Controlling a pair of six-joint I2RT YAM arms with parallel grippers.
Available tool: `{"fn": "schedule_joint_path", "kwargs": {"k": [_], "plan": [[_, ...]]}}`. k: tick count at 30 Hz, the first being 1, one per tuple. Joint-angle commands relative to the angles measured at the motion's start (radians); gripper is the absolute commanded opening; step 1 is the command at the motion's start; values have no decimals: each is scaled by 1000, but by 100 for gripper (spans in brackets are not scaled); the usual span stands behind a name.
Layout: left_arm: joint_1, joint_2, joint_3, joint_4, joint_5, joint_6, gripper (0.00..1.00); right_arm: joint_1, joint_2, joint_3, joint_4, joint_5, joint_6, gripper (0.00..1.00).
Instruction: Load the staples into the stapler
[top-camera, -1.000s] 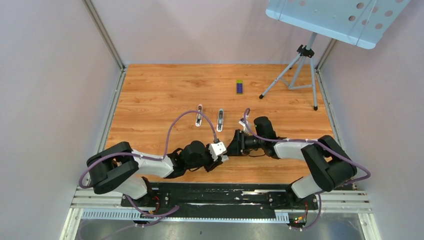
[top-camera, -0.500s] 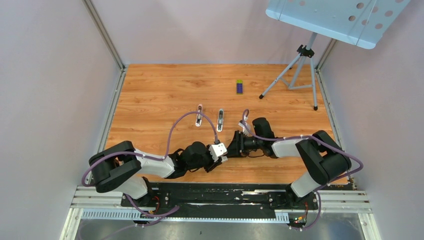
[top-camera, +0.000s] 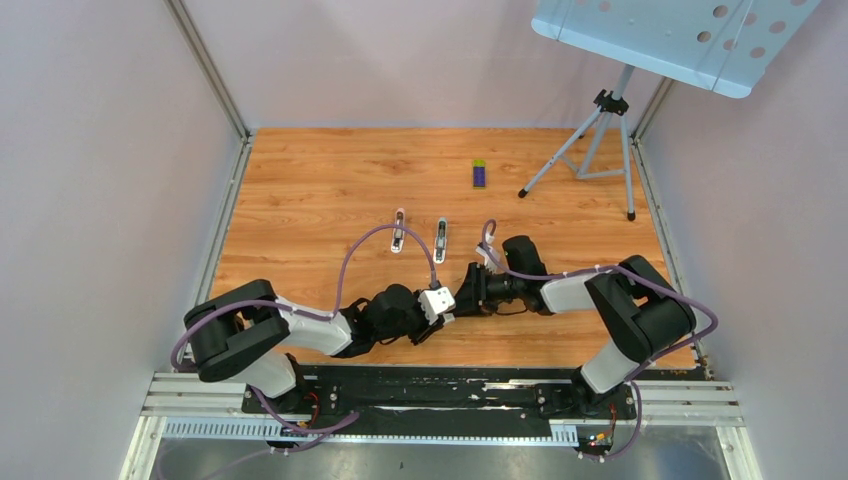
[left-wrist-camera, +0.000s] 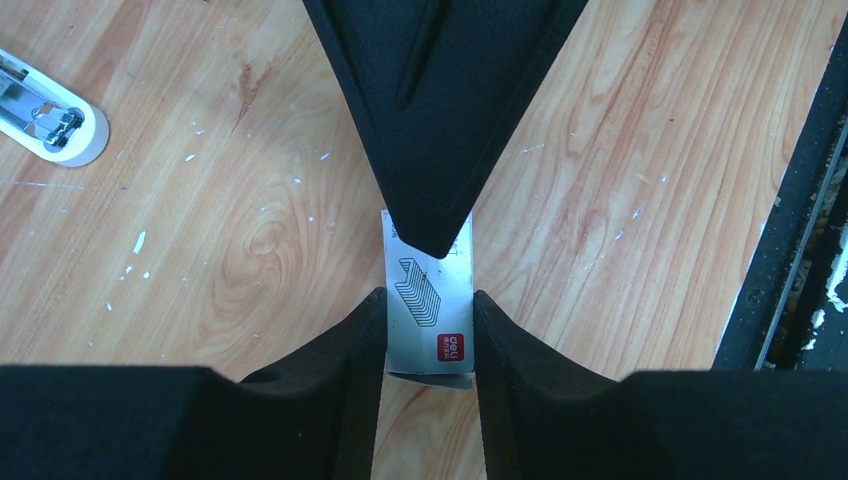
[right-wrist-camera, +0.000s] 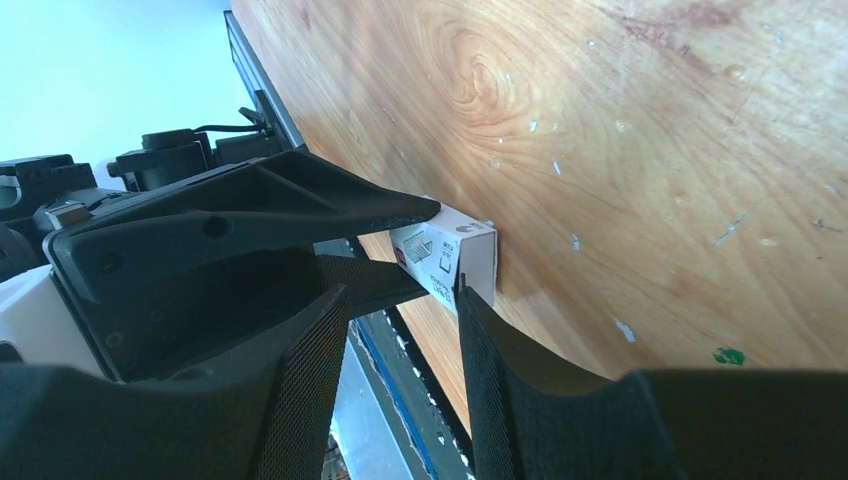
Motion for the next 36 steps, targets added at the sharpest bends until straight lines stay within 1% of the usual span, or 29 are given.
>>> {"fn": "schedule_joint_path", "kwargs": {"k": [1,9,14,17,22,31,36], "plan": [[-5,23,7,73,-15,13,38,19,28,7,19,-34,16,48],[-7,39,7,86,-2,10,42,20,81,-8,120,-66,46,48],[-6,51,7,91,4,13,41,19,114,-27,208,-88,73,48],[-7,59,7,94,9,13,40,18,129,-35,233,-92,76,47],[-8,45,0,94,5,12,40,17,141,-43,240,-87,67,39],[-8,1,-24,81,10,15,45,2,146,-63,249,-76,30,16],[-8,-67,-56,52,7,24,48,-4,158,-67,248,-84,6,10]]}}
